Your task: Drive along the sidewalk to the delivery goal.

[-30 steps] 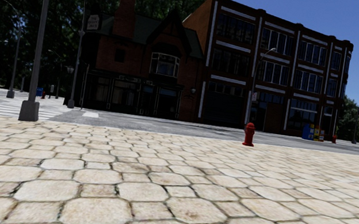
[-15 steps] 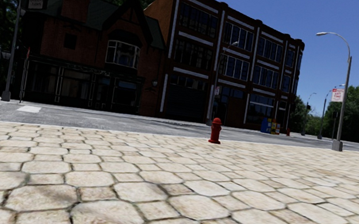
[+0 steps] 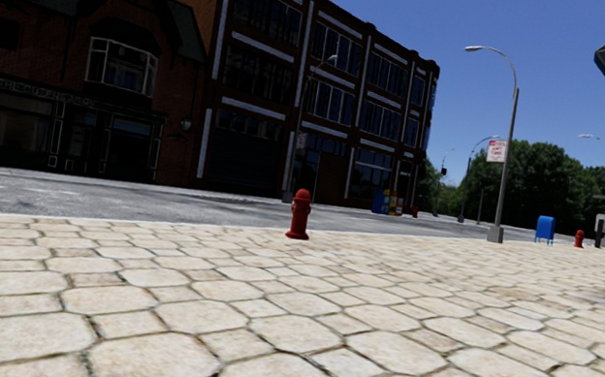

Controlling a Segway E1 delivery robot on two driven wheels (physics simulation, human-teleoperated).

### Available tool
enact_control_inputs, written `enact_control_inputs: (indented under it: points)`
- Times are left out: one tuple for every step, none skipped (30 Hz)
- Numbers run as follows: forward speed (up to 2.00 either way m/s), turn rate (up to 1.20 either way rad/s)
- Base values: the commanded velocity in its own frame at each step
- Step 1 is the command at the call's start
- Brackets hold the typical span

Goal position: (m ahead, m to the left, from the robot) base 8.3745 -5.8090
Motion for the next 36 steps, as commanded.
enact_control_inputs:
  points:
    - [2.00,-0.47]
    - [2.00,-0.47]
    - [2.00,-0.47]
    - [2.00,-0.47]
    - [2.00,-0.47]
    - [2.00,-0.47]
    - [2.00,-0.47]
    - [2.00,-0.47]
    - [2.00,-0.47]
    - [2.00,-0.47]
    - [2.00,-0.47]
    - [2.00,-0.47]
    - [2.00,-0.47]
    - [2.00,-0.47]
    - [2.00,-0.47]
    - [2.00,-0.47]
    - [2.00,-0.47]
    - [2.00,-0.47]
    - [2.00,-0.47]
    - [2.00,-0.47]
    - [2.00,-0.47]
    - [2.00,-0.47]
    - [2.00,-0.47]
    - [2.00,-0.47]
    - [2.00,-0.47]
    - [2.00,-0.47]
    - [2.00,-0.47]
    - [2.00,-0.47]
    - [2.00,-0.47]
    - [2.00,-0.47]
    - [2.00,-0.47]
    - [2.00,-0.47]
    - [2.00,-0.47]
    - [2.00,-0.47]
    - [2.00,-0.47]
    - [2.00,-0.47]
